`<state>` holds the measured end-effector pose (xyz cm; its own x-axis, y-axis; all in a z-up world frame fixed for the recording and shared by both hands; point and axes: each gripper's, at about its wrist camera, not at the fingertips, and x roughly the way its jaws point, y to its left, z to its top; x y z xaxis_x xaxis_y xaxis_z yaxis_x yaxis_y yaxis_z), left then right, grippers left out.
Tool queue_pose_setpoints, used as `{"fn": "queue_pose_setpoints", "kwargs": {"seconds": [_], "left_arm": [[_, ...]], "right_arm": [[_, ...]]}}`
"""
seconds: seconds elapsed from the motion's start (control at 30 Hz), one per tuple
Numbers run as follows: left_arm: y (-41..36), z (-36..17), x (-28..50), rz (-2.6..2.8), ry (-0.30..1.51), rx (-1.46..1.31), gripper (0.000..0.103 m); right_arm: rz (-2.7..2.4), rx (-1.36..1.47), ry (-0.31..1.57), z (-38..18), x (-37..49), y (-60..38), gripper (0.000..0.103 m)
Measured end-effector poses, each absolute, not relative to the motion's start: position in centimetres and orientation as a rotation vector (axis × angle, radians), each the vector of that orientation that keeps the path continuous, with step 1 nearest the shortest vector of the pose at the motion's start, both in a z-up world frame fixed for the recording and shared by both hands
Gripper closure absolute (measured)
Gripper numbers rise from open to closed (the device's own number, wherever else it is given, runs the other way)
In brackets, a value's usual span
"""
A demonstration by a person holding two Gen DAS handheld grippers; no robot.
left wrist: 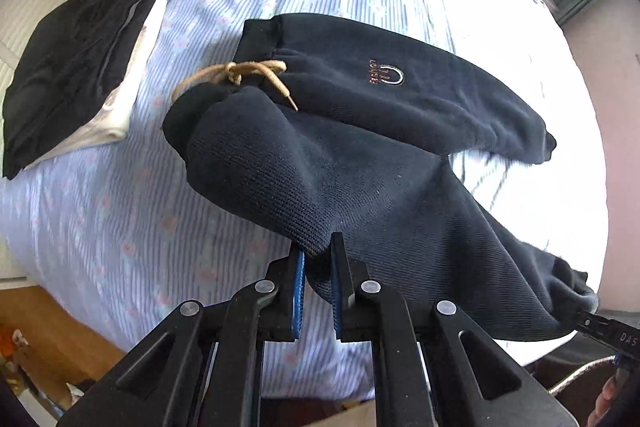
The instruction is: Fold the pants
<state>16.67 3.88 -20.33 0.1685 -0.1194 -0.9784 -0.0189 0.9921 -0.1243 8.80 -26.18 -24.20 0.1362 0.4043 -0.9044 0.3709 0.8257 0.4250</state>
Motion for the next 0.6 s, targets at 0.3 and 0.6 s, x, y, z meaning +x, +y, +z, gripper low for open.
{"fn": "queue_pose_setpoints", "kwargs": {"seconds": [0.3,0.6], "left_arm": [[3.2,-20.2,19.7,-0.048,1.433,-0.114,0.091],[1.1,-19.2,29.0,-0.028,1.365,-0.128,0.09]], "right_arm": [[0.017,0.745,1.443,-22.9,9.7,-27.2,0.088],[-0.052,0.772,1.328,-21.3,18.3,-30.6,0.088]]}}
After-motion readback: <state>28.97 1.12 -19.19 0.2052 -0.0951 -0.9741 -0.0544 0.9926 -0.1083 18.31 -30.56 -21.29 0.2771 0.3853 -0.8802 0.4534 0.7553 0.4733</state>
